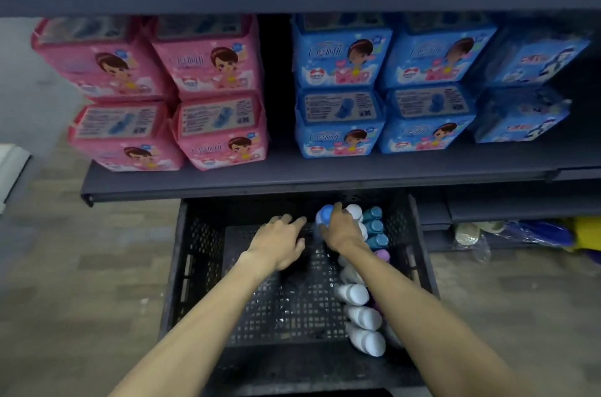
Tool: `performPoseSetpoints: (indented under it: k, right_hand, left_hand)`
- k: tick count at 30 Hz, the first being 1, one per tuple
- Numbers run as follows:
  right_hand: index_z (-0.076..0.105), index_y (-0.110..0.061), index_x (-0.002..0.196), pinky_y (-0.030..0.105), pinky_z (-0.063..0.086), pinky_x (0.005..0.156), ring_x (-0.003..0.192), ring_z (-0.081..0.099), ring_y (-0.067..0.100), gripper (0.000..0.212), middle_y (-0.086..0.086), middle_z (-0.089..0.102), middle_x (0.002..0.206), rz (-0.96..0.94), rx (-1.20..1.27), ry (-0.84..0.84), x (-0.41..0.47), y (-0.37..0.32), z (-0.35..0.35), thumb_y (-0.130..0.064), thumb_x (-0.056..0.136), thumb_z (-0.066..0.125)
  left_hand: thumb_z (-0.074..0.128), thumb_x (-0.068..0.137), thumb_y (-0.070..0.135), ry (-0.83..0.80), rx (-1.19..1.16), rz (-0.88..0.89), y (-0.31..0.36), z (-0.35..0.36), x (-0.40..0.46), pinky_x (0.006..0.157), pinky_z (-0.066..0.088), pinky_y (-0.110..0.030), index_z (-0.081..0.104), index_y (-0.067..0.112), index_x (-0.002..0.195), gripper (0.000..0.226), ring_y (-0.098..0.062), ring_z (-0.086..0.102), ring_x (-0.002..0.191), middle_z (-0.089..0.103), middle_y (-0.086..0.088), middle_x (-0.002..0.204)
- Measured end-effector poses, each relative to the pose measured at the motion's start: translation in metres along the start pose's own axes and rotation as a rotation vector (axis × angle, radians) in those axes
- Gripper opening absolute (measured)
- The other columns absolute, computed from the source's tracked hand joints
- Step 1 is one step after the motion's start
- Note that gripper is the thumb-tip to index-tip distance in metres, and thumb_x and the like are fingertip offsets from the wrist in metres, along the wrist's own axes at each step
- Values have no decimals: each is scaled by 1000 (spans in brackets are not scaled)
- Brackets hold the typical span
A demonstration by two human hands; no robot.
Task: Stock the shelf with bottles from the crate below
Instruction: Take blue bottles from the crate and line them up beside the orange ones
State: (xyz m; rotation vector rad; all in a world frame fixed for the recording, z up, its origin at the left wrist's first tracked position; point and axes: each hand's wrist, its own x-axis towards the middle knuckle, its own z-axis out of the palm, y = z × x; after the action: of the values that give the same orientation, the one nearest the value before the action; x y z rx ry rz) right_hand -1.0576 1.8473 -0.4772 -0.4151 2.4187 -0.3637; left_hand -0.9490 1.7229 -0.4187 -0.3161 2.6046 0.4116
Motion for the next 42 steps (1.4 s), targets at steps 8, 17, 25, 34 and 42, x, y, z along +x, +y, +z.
performPoseSetpoints:
  k: [8, 17, 25, 34, 42]
  right_hand:
    - [14, 0, 154, 39, 47, 97, 129, 50, 35, 94, 20, 47, 142, 30, -38, 41, 17, -3, 21, -38, 89, 70]
    - [36, -11, 141, 35, 40, 71, 108, 63, 34, 71, 11, 64, 122, -33, -54, 196, 10, 6, 24, -36, 84, 72]
    - [50, -19, 105, 35, 43, 60, 82, 64, 33, 51, 7, 67, 90, -167, 135, 335, -37, 3, -21, -40, 68, 78]
    - [55, -22, 98, 29, 49, 62, 66, 57, 11, 49, -7, 63, 77, -262, 298, 532, -114, -28, -77, -39, 63, 85]
    - [48, -28, 92, 27, 44, 58, 69, 57, 15, 47, -6, 61, 75, -375, 251, 652, -174, -54, -123, -42, 64, 83]
  left_hand:
    - [44, 96, 34, -45, -14, -54, -5, 16, -8, 94, 45, -40, 32, 19, 145, 53, -33, 48, 121, 48, -12, 134]
    - [46, 95, 35, -35, 9, -96, -20, 19, -29, 91, 46, -40, 32, 19, 144, 53, -31, 49, 120, 49, -10, 133]
    - [47, 94, 34, 50, 26, -16, -27, 2, -34, 87, 47, -40, 36, 18, 141, 51, -29, 52, 116, 53, -8, 127]
    - [50, 91, 36, 217, 74, 148, -29, -32, -42, 79, 48, -39, 42, 20, 134, 47, -30, 55, 111, 54, -7, 121]
    - [49, 91, 38, 367, 149, 250, -22, -71, -72, 75, 48, -40, 42, 20, 133, 46, -31, 58, 105, 58, -7, 117]
